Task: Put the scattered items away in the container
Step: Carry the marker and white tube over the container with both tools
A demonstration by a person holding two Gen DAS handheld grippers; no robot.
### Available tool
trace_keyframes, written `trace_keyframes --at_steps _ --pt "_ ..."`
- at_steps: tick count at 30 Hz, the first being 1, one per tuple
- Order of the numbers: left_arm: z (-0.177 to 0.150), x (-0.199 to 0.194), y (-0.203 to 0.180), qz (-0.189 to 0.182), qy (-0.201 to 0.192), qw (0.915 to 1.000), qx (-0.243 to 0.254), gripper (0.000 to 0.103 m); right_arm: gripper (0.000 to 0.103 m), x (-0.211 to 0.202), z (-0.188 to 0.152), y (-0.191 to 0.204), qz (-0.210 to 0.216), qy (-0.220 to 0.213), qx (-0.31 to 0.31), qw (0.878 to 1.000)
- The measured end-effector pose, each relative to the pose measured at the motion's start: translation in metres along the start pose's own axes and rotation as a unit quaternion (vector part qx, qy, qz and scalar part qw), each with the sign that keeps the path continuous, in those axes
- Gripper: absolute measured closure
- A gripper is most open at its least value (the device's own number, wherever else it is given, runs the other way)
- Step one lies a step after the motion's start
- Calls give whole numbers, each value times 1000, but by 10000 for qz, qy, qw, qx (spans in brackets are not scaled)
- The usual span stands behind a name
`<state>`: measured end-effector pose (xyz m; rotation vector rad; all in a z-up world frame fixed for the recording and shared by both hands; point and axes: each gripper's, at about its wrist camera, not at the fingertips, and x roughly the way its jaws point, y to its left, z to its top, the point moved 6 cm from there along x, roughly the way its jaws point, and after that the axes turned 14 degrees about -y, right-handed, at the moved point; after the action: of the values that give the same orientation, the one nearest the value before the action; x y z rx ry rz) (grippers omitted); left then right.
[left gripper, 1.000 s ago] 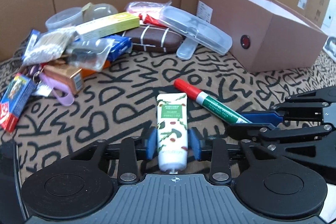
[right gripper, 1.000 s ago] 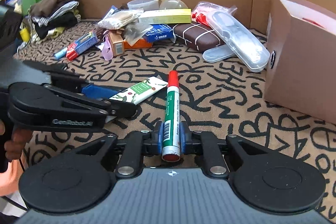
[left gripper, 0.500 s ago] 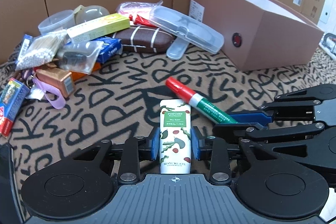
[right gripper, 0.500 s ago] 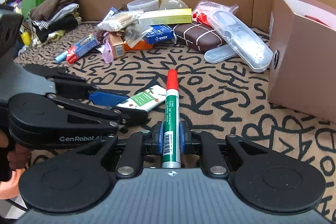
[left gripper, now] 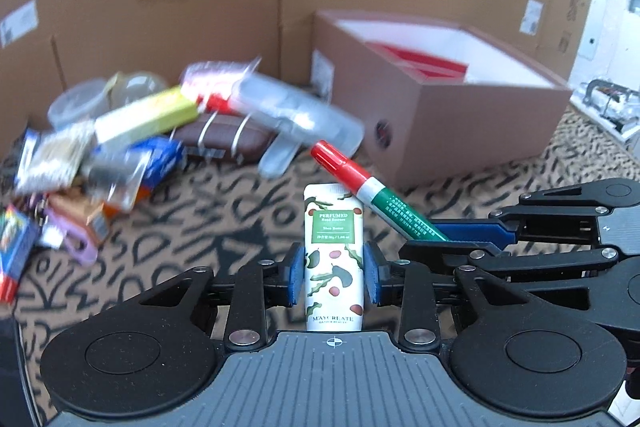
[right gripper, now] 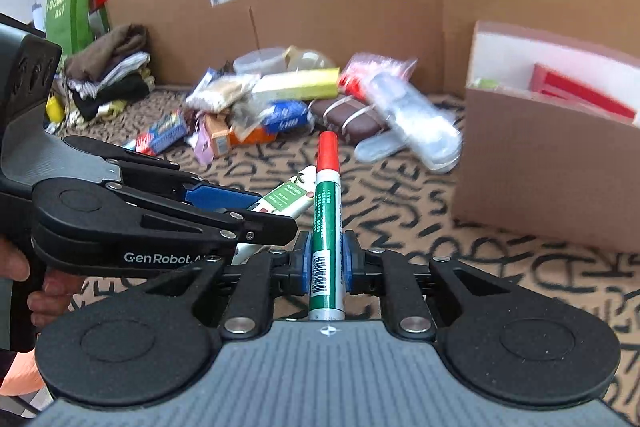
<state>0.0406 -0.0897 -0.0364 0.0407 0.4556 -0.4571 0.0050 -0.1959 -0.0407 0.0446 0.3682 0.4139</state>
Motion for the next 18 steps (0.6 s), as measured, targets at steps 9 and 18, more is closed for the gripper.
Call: trace_keyframes --at_steps 9,18 --pt "68 16 -47 -293 -521 9978 270 73 85 -29 51 -47 -428 -633 -108 9970" --pt "131 56 -80 -410 -857 9948 361 73 85 -35 102 -103 -885 -1003 -154 9909"
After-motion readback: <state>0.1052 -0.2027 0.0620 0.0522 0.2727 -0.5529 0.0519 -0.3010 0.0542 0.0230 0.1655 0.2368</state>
